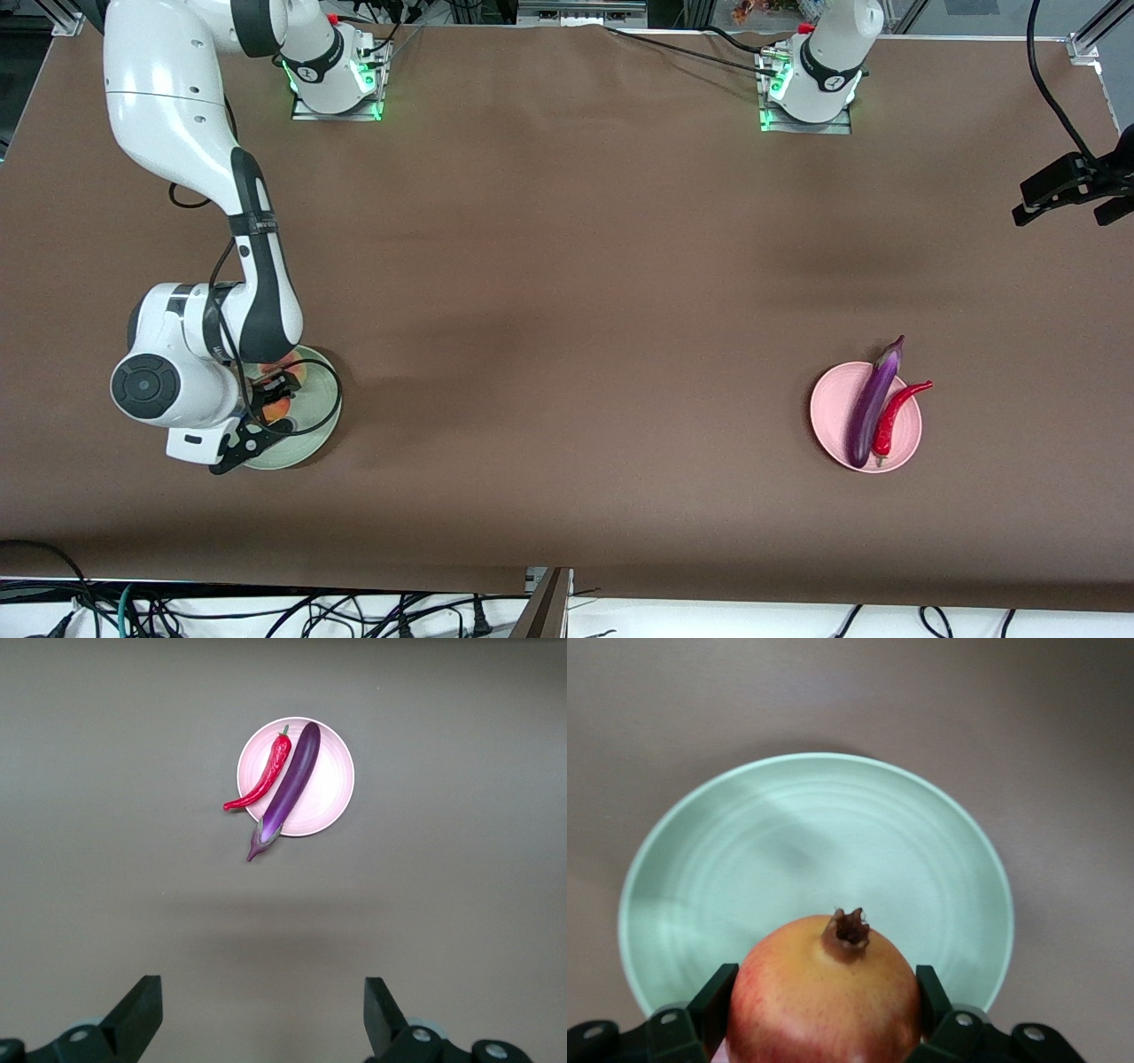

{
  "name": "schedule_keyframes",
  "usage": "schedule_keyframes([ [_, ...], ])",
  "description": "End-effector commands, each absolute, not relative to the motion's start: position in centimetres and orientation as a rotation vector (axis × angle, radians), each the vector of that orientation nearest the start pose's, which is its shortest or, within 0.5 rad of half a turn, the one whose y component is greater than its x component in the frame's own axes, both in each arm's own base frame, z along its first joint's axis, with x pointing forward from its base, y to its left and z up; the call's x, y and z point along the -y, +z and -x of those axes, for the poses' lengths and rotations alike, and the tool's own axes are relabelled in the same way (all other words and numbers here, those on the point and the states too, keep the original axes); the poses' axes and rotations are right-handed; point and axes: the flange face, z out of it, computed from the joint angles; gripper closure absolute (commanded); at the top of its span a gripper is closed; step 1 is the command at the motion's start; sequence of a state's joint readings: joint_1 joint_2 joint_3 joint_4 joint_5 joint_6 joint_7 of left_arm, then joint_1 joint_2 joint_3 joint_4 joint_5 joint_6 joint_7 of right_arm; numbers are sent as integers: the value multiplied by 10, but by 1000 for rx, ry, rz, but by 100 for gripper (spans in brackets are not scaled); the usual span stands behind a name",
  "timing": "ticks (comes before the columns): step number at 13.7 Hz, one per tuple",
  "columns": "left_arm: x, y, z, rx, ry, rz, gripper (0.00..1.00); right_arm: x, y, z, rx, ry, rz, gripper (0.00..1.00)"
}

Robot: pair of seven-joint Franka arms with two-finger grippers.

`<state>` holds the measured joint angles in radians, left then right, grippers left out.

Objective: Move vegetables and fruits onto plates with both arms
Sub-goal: 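Carry the red apple to the green plate and release it with the right gripper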

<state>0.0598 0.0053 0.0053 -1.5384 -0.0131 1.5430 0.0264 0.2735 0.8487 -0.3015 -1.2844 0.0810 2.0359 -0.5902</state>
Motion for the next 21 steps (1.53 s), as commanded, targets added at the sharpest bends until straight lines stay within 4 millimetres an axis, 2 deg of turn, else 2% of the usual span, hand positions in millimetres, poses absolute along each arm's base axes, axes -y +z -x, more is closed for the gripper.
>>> schedule_keyframes([
  [1,-14,640,-552,-6,49,3181,0,-20,245,-742,1002,118,3096,54],
  [4,2,642,-551,-46,50,3181,0,-20,233,-742,969,110,3083,54],
  [6,2,641,-552,-45,48,3179,0,-16,218,-738,910,124,3057,54],
  [7,2,638,-551,-43,65,3178,0,-17,217,-738,901,124,3054,48],
  [8,0,635,-550,-38,89,3177,0,-17,218,-738,880,121,3061,8],
  [9,-3,634,-549,-26,94,3177,0,-18,223,-740,871,107,3057,0],
  [10,-4,634,-549,-24,96,3177,0,-19,230,-741,862,90,3052,0],
  [13,-6,633,-549,-19,104,3177,0,-29,263,-742,842,105,3031,0],
  [14,-6,633,-549,-19,104,3177,0,-38,291,-744,780,108,3025,0],
  [17,-4,631,-551,-23,106,3174,0,-50,349,-736,609,281,3018,0],
  [18,-5,631,-551,-21,106,3176,0,-53,372,-733,554,290,3026,0],
  [21,-6,631,-550,-18,108,3176,0,-66,442,-707,320,331,3060,0],
])
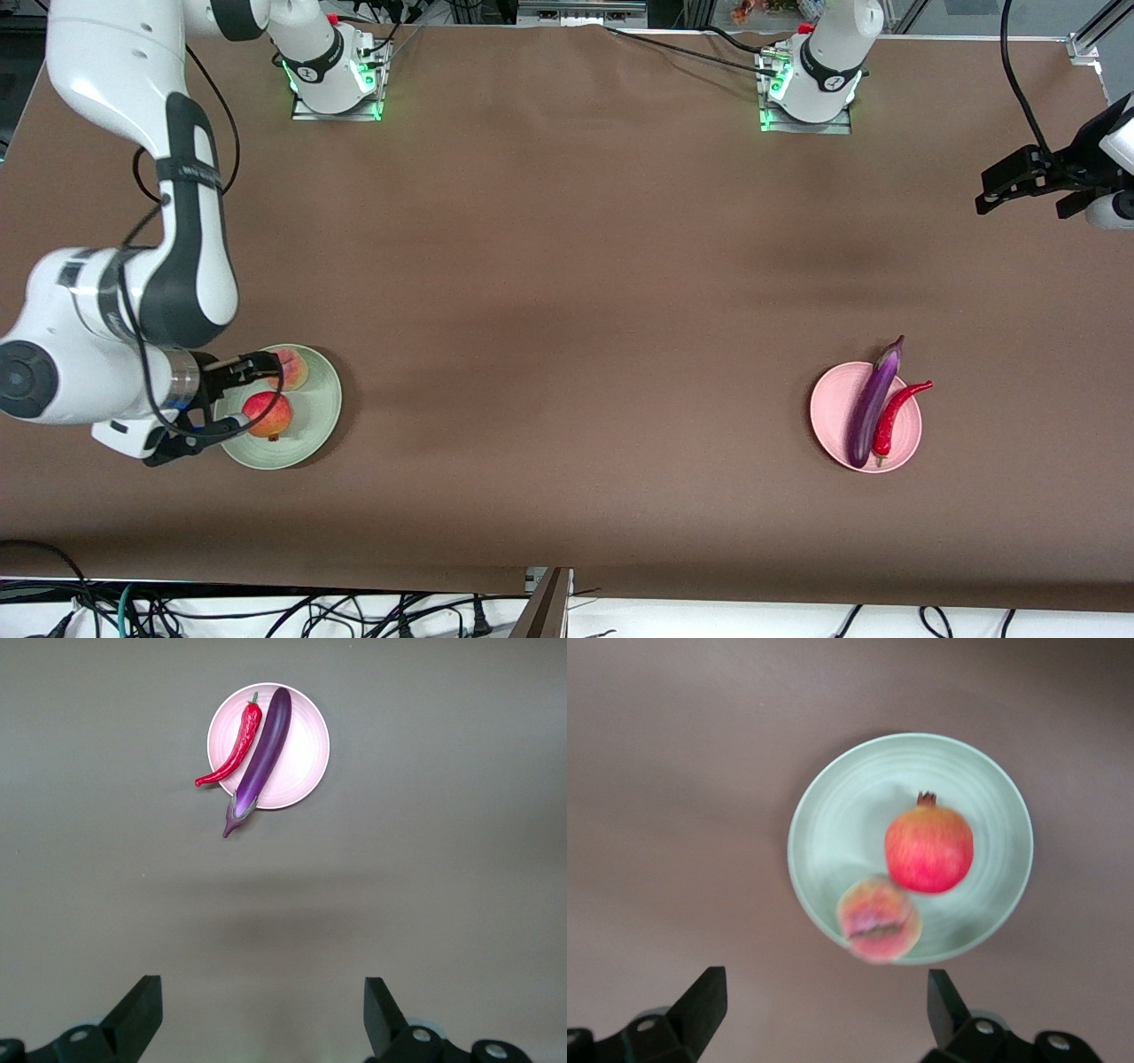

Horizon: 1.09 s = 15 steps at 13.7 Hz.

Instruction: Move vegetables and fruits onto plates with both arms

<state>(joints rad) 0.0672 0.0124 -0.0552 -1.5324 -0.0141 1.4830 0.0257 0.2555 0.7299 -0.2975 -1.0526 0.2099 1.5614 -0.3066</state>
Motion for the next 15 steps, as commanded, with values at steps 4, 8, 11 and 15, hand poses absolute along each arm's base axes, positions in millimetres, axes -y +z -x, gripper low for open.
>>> schedule_keyframes([
  [4,-7,631,-550,-14,111,3176,0,-68,519,-636,297,338,3161,0],
  [8,-7,631,-550,-16,111,3176,0,-74,546,-568,375,327,3127,0],
  [11,-7,631,-550,-16,108,3176,0,-52,584,-554,321,212,3154,0],
  [15,-7,622,-547,-21,125,3164,0,-30,611,-539,268,157,3157,0],
])
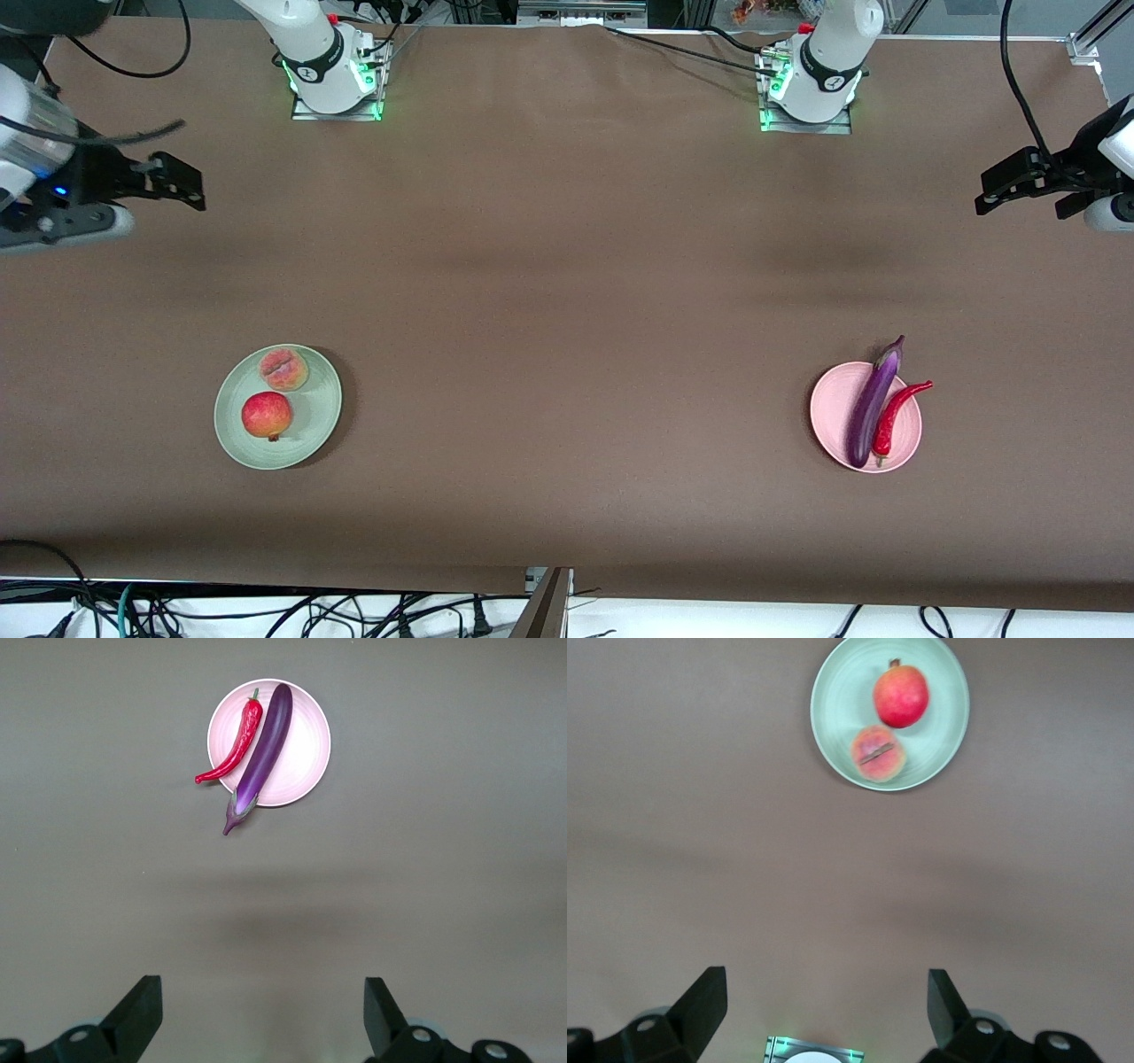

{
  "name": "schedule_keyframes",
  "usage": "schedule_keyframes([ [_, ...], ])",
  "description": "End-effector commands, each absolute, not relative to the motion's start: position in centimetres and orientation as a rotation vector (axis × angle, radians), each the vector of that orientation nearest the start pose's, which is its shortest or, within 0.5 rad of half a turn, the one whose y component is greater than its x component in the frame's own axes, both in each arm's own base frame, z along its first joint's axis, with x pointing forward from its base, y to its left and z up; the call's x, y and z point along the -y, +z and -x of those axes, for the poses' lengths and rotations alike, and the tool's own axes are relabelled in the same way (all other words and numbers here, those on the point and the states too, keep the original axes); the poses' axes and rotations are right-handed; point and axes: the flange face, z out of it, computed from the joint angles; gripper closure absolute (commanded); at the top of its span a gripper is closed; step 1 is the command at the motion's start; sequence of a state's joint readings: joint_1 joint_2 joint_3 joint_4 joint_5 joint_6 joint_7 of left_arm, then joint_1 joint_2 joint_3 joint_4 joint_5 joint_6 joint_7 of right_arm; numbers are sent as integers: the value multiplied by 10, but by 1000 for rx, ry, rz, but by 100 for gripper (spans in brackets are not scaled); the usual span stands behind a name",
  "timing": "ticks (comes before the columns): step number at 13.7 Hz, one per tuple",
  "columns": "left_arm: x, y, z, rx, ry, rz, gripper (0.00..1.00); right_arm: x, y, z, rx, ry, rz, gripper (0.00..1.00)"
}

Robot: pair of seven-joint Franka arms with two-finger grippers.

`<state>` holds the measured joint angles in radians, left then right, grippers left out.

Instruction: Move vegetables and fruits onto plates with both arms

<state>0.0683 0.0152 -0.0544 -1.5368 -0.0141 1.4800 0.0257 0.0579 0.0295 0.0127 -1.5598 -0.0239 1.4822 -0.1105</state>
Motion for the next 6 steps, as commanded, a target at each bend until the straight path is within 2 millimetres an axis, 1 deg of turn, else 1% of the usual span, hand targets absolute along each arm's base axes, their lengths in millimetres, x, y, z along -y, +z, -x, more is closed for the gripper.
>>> schedule_keyframes([
  [1,-7,619,-547,-21,125,3161,0,-29,610,-540,258,162,3162,0],
  [3,-6,617,-542,-31,65,3135,0,-29,600,-547,256,193,3161,0],
  [4,-6,616,-540,-29,56,3133,0,-27,601,-554,261,187,3164,0],
  [6,-6,615,-540,-31,58,3133,0,-28,600,-559,263,189,3165,0],
])
